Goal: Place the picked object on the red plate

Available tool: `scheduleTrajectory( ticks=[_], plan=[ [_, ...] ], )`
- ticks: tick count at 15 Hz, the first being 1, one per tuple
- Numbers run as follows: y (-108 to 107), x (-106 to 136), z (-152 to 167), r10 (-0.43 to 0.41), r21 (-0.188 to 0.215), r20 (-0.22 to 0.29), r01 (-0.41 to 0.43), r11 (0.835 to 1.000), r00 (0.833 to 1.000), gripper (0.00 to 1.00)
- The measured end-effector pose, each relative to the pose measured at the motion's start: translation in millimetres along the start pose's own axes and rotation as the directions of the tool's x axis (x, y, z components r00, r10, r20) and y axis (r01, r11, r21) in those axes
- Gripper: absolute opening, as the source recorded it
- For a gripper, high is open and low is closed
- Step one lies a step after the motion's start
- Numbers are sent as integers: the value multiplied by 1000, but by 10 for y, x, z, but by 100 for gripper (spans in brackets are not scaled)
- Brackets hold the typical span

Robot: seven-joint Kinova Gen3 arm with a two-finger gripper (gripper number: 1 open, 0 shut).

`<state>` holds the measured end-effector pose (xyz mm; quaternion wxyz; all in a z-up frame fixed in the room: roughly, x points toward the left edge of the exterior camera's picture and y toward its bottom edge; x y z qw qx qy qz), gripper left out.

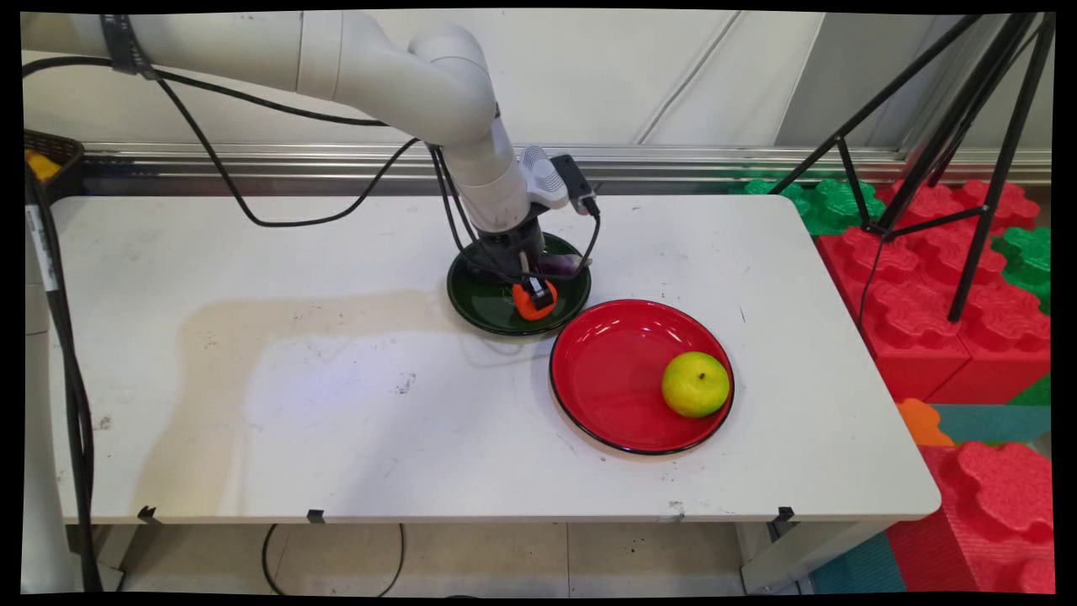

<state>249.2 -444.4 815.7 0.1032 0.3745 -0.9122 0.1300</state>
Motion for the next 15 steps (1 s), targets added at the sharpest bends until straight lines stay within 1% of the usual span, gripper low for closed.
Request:
scheduleTrajectory(
  ticks=[2, 5, 9, 11, 13, 15],
  plan=[
    [14, -28, -32, -10, 0, 2, 10, 1000, 1000, 0],
    [28, -64, -137, -24, 14, -4, 24, 1000, 1000, 0],
    [61, -67, -373, -40, 56, -34, 41, 998, 999, 0],
    [118, -54, -572, -47, 86, -56, 52, 995, 997, 0],
    [184, -51, -721, -49, 102, -70, 56, 993, 996, 0],
    [323, -48, -895, -38, 107, -82, 46, 993, 996, 0]
  ],
)
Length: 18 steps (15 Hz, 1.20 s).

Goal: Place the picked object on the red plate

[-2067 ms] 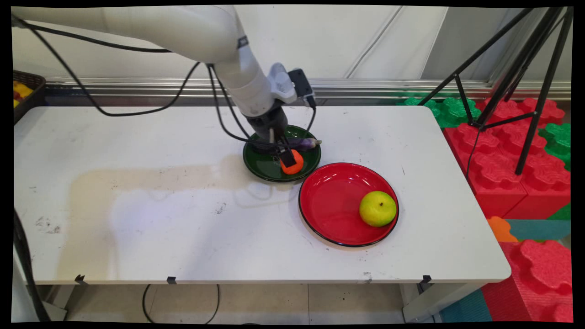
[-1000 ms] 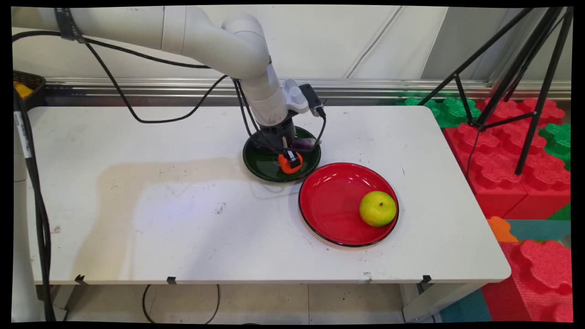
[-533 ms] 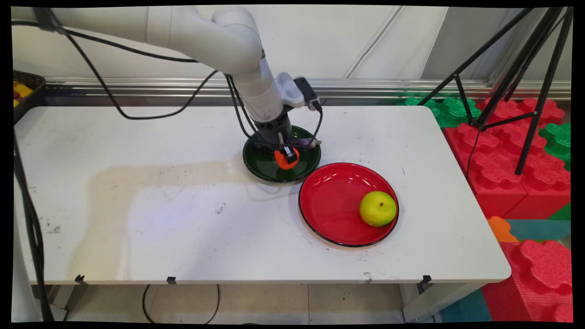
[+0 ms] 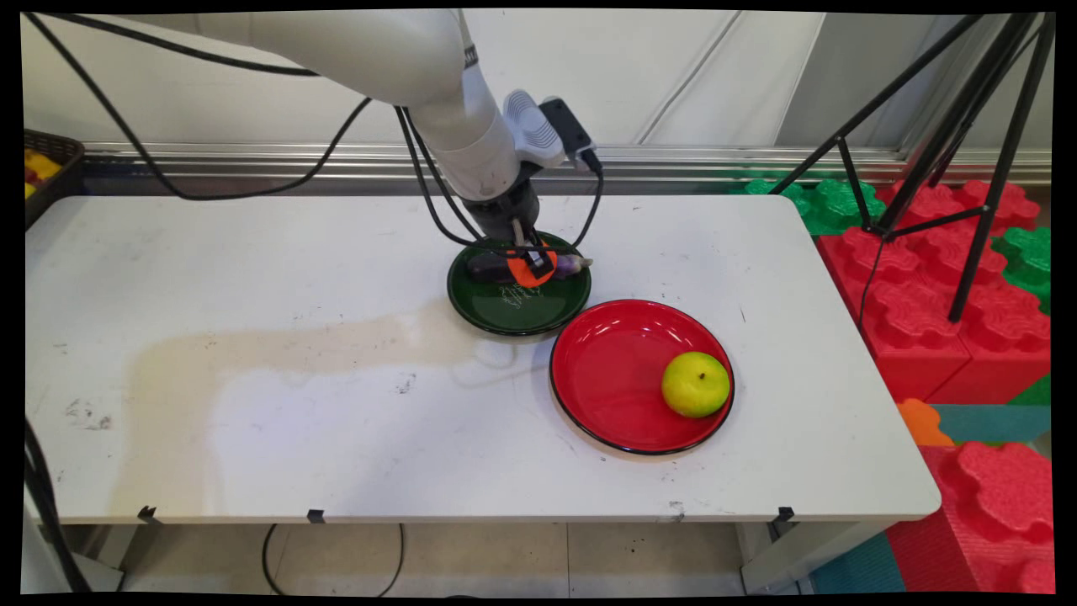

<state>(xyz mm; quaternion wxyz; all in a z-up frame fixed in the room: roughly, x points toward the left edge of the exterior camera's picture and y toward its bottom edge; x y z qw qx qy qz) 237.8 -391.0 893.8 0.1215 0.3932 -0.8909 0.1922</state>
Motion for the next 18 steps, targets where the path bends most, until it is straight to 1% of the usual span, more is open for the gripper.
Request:
scheduleTrajectory(
  ticks=[2, 4, 8, 11, 18],
  plan=[
    [154, 7, -139, 32, -12, -6, -32, 999, 999, 0],
    [339, 25, -245, 73, -34, -12, -74, 997, 997, 0],
    [648, 57, -327, 127, -74, -7, -127, 989, 992, 0],
    [841, 87, -300, 158, -102, 3, -156, 982, 987, 0],
    [1161, 139, -139, 213, -151, 27, -207, 967, 977, 0]
  ],
)
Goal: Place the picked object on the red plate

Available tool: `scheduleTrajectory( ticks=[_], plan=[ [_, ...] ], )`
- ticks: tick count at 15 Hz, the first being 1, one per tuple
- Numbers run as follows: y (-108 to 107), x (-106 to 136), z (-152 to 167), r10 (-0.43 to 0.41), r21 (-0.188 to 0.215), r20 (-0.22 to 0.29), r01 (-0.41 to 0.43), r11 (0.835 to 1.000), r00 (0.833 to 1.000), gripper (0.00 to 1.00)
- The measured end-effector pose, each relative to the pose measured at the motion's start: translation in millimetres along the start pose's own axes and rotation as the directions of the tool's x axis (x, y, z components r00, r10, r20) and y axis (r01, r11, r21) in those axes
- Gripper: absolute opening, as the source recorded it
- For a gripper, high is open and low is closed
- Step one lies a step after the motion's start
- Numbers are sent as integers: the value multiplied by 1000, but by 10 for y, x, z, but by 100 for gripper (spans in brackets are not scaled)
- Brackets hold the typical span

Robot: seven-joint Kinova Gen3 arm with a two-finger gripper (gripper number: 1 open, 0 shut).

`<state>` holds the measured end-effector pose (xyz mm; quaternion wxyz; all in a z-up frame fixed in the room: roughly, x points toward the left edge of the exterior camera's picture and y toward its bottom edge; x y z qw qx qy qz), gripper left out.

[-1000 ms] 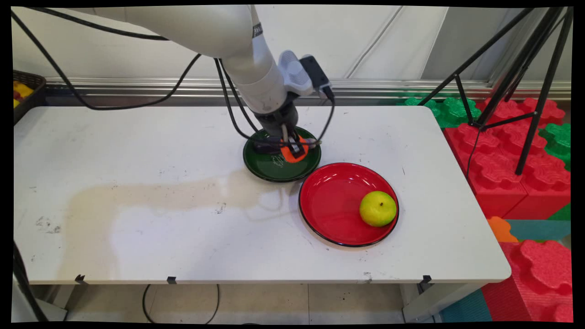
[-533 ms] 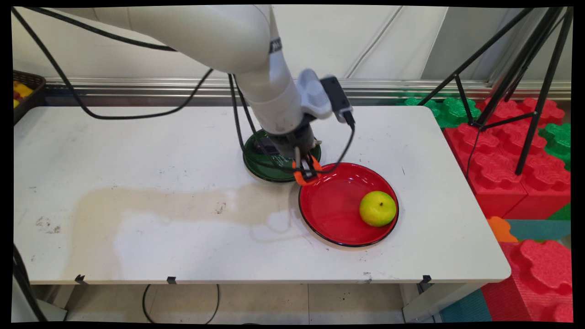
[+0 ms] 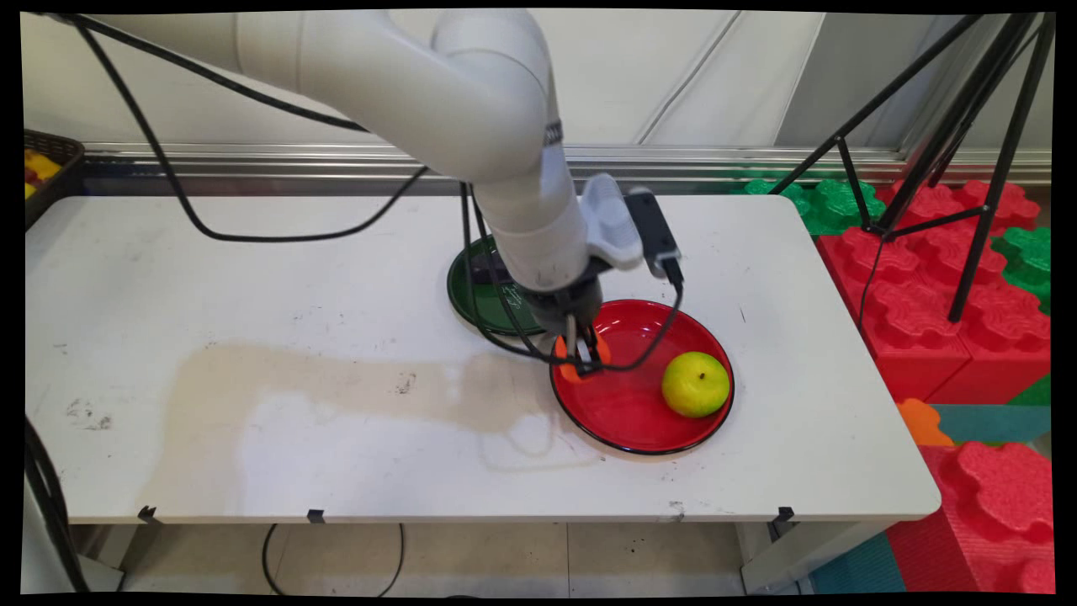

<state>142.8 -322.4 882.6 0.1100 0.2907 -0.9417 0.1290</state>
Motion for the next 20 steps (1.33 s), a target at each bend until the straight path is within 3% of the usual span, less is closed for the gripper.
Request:
scheduleTrajectory(
  ticks=[6, 15, 16, 20],
  plan=[
    [196, 85, 210, 49, -38, 15, -48, 998, 999, 0],
    [261, 162, 419, 100, -63, 18, -99, 993, 995, 0],
    [256, 170, 430, 104, -63, 16, -103, 993, 994, 100],
    [221, 187, 445, 114, -63, 7, -113, 992, 993, 100]
  ],
)
